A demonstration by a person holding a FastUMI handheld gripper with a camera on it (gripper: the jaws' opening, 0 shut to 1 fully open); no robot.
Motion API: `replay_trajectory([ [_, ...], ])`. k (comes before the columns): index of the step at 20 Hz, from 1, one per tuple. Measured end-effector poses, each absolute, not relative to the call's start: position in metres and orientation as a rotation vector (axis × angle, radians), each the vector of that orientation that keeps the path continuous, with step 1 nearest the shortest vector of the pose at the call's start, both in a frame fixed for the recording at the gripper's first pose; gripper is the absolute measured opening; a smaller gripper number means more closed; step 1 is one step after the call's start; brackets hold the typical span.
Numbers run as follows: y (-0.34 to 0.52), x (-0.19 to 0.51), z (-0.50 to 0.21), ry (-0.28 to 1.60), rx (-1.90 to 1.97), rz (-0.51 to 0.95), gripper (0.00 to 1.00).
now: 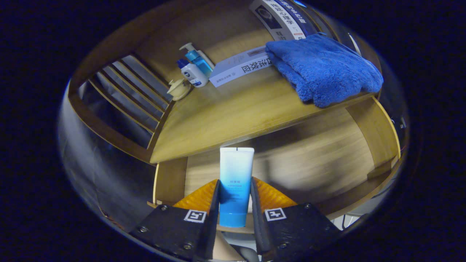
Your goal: Pull open the drawer, take out the items inside it, and place them on the countertop above the cabinet.
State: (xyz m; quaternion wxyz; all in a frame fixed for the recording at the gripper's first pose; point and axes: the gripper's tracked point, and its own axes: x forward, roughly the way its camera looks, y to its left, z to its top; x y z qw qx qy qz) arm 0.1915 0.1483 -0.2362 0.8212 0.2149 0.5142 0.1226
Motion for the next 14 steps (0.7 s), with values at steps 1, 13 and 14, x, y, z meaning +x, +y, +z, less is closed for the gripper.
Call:
replay_trajectory([
  [1, 0.148, 0.191, -0.236, 1.091, 0.467, 0.260, 0.44],
  [13, 0.153, 0.179, -0.206, 1.054, 0.607, 0.299, 0.44],
  [14, 0.153, 0.178, -0.201, 1.047, 0.615, 0.302, 0.44],
])
